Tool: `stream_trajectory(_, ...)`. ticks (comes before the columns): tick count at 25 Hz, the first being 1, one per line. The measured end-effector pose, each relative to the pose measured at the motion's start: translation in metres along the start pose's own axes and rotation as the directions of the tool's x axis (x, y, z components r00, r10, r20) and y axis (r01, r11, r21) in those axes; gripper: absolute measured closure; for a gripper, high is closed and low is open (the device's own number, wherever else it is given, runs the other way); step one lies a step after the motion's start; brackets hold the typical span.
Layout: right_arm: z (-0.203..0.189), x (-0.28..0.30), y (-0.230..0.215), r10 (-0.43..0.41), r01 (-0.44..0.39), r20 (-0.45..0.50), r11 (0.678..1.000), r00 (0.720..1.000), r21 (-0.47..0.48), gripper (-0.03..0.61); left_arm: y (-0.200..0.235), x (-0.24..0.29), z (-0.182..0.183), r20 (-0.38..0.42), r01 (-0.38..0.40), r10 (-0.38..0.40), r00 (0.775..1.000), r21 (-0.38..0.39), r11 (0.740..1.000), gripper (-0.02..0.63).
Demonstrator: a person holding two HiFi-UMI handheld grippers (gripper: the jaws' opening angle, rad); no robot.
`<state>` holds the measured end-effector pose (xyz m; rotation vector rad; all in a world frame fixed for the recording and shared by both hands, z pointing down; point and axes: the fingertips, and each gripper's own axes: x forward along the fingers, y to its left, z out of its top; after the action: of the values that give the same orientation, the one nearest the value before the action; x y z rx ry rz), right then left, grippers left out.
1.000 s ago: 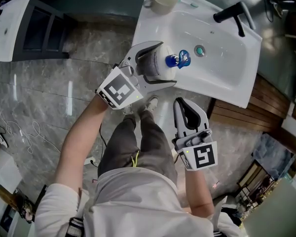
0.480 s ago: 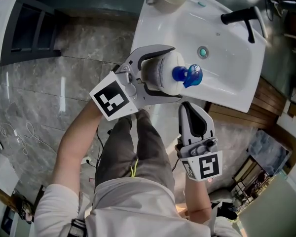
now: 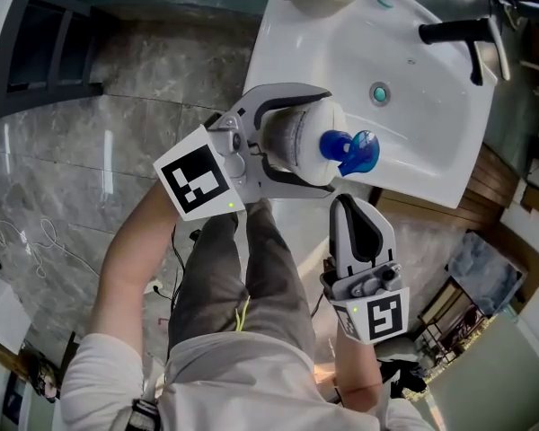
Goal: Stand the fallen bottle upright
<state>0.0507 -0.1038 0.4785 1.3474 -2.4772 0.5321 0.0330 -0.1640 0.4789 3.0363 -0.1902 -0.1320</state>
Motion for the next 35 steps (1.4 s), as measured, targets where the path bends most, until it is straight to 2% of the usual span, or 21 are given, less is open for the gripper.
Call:
stream_trajectory(11,-0.012,-0.001,-0.007,-0.015,0.015,0.009,1.0,1.0,0.023,0.537,-0.007,-0.002,-0.013,-0.045,0.068,-0.066,0.997,0.044,0.997,0.135)
stream_trajectory(20,-0.015,-0.002,-0.01,-0.007,0.007,0.01,0.999,1.0,0.033,0.537,-0.006,-0.002,-0.012,-0.052,0.055,-0.053,0.997,0.034,0.998,0.135)
stream_trajectory(28,-0.022,-0.001,-0.009,0.005,-0.005,0.014,0.999,1.0,0.032,0.537,-0.005,-0.002,-0.027,-0.095,0.032,-0.025,0.995,0.064,0.997,0.132)
stream_trajectory(35,-0.025,-0.006,-0.002,0.003,-0.004,0.019,0.999,1.0,0.033,0.537,-0.005,-0.01,-0.026,-0.102,0.01,-0.002,0.995,0.075,0.997,0.102)
